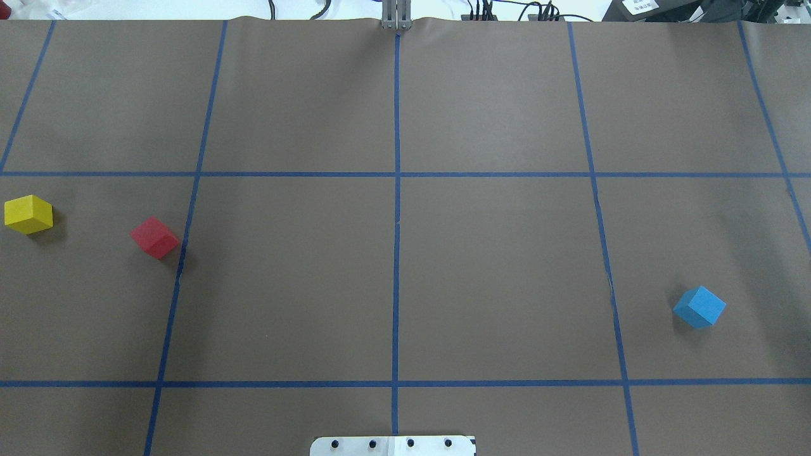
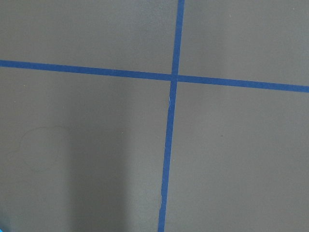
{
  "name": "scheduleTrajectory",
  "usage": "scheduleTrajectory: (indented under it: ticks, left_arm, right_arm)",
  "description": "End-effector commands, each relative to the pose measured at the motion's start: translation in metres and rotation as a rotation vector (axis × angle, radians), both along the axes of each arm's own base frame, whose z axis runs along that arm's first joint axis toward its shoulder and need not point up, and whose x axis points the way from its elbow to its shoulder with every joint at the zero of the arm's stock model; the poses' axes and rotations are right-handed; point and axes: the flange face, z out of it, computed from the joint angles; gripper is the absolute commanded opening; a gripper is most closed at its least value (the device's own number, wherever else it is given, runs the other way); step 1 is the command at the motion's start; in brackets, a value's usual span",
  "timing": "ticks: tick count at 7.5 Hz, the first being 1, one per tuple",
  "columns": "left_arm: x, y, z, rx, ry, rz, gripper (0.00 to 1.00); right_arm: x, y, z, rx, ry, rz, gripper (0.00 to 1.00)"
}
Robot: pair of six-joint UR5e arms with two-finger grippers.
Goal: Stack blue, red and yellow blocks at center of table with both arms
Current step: 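Move the right gripper toward the blue cube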
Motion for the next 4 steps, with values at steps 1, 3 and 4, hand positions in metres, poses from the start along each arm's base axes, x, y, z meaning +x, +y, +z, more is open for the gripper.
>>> scheduleTrajectory:
  ticks: [1,3,4]
  left_arm:
    - [0.0,0.002,-0.011,0.02,-0.002,0.0,1.0]
    - [-0.011,-0.007,-0.017,0.061,-0.168,-0.01,1.0]
    - [-0.013,-0.013,-0.033,0.094,-0.179,-0.022,1.0]
  right_arm:
    - [0.0,-0.001,-0.017,0.034,-0.003,0.0,1.0]
    - [0.0,-0.019,-0.039,0.156,-0.005,0.01,1.0]
    - [-0.001,-0.021,-0.041,0.2,-0.007,0.013,1.0]
